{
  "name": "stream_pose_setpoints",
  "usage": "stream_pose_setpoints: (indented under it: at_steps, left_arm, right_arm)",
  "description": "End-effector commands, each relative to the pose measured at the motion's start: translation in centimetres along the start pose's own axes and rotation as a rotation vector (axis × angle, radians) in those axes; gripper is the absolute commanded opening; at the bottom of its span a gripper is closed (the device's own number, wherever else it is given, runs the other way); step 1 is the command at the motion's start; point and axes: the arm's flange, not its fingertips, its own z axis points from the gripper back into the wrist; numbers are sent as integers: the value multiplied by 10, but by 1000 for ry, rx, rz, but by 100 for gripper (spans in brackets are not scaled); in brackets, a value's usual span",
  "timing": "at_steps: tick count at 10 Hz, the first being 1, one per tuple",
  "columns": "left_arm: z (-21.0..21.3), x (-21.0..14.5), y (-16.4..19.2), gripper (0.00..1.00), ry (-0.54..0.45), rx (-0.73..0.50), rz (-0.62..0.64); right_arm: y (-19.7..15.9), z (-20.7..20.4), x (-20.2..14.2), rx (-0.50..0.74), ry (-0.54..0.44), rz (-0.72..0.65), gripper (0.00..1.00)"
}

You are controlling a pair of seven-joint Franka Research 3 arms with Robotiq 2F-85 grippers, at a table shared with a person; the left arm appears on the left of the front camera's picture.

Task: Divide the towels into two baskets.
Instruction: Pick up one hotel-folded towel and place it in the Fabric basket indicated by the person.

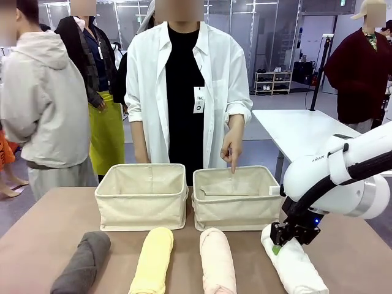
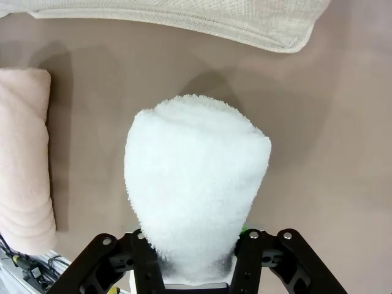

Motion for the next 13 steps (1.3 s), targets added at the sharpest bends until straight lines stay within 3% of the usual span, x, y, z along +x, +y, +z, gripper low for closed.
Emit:
stream_pose_setpoints:
  at_steps: [1, 4, 6, 8, 9, 10, 11, 12, 13]
  left_arm:
    - [2, 0, -1, 100, -5, 1, -2]
    - [2, 0, -1, 100, -5, 1, -2]
    - [2, 0, -1, 100, -5, 1, -2]
    - [2, 0, -1, 100, -5, 1, -2]
    - [2, 0, -1, 100, -5, 1, -2]
    - [2, 0, -1, 100, -5, 1, -2]
    - [2, 0, -1, 100, -5, 1, -2]
    - [2, 0, -1, 100, -5, 1, -2]
    - [2, 0, -1, 100, -5, 1, -2]
  right_arm:
    - [12, 31, -35, -49, -23, 49, 35]
    - [42, 108, -22, -98, -61, 319, 35]
    - [66, 151, -3, -137, -110, 682, 35]
    - [90, 166, 10, -85, -63, 1064, 35]
    - [105, 162, 11, -153, -36, 1271, 35]
    - [116, 155, 11, -201, 15, 1364, 35]
    - [124, 147, 11, -237, -2, 1390, 35]
    - [126, 143, 6, -212, -93, 1349, 35]
    - [128, 150, 7, -171, 20, 1295, 35]
